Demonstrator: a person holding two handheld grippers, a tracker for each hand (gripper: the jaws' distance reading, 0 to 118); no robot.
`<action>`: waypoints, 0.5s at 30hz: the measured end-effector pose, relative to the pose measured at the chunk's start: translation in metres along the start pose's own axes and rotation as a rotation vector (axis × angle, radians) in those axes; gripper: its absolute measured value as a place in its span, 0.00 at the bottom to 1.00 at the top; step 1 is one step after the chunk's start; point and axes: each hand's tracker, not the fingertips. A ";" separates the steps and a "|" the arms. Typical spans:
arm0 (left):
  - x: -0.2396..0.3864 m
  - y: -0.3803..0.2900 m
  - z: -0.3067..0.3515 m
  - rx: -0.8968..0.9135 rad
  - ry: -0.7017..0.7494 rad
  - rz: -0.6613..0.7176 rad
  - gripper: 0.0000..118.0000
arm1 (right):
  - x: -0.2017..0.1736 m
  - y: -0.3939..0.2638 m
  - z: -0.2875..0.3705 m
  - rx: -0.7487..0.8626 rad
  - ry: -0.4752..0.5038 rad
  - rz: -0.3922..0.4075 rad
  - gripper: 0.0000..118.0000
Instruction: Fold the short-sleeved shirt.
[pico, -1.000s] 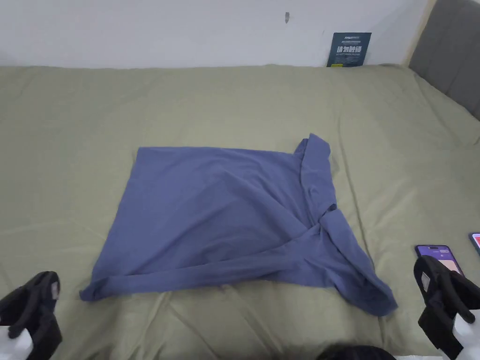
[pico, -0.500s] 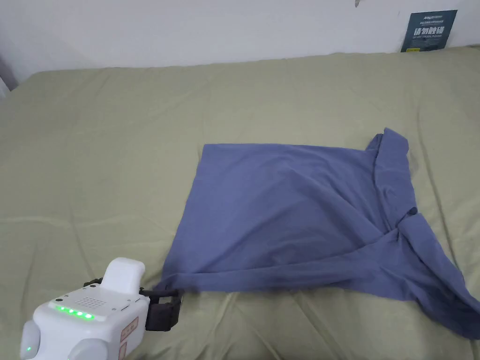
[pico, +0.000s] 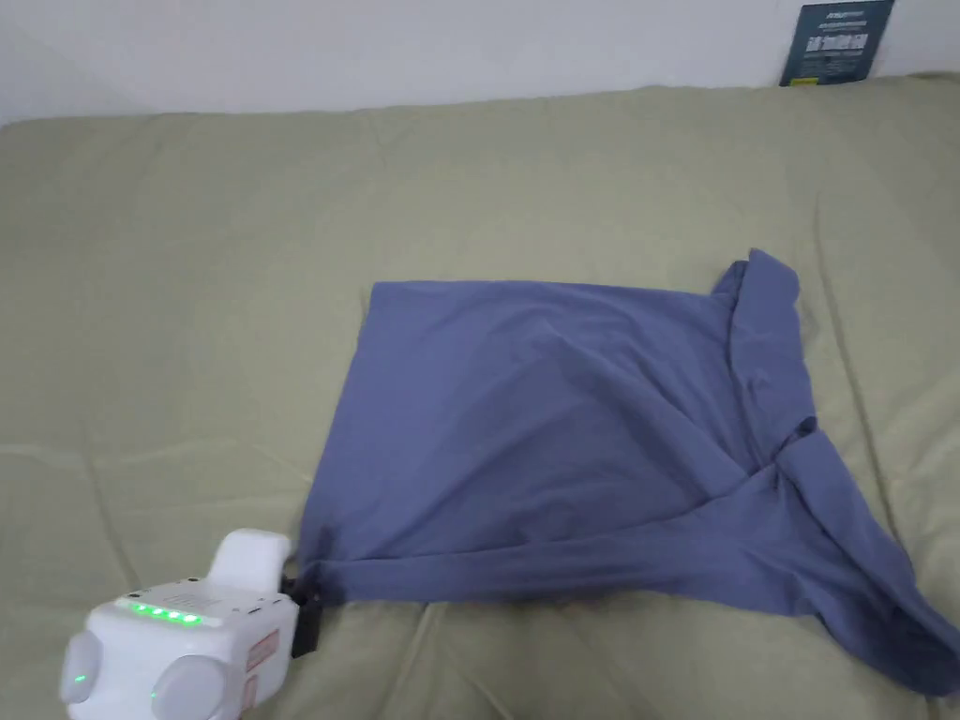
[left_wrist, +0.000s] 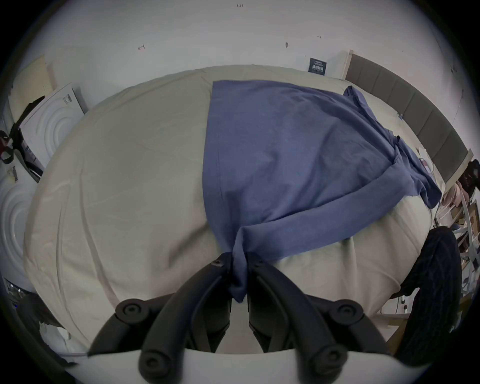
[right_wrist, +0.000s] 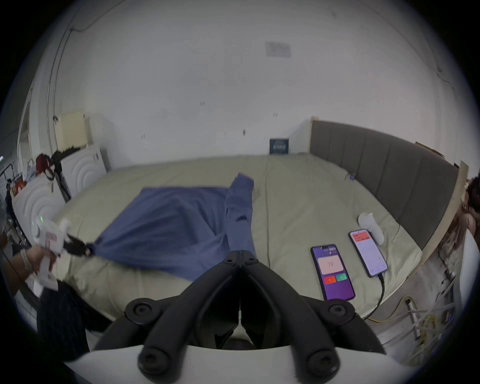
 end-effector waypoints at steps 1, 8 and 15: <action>0.000 0.001 0.005 0.015 -0.014 0.010 0.09 | 0.003 0.000 -0.009 -0.054 -0.009 0.033 0.01; 0.000 0.008 0.031 0.075 -0.040 0.033 0.09 | 0.025 -0.023 -0.087 -0.298 0.035 0.102 0.80; 0.006 0.009 0.029 0.064 -0.028 0.030 0.09 | 0.031 -0.051 -0.151 -0.390 0.020 0.151 0.89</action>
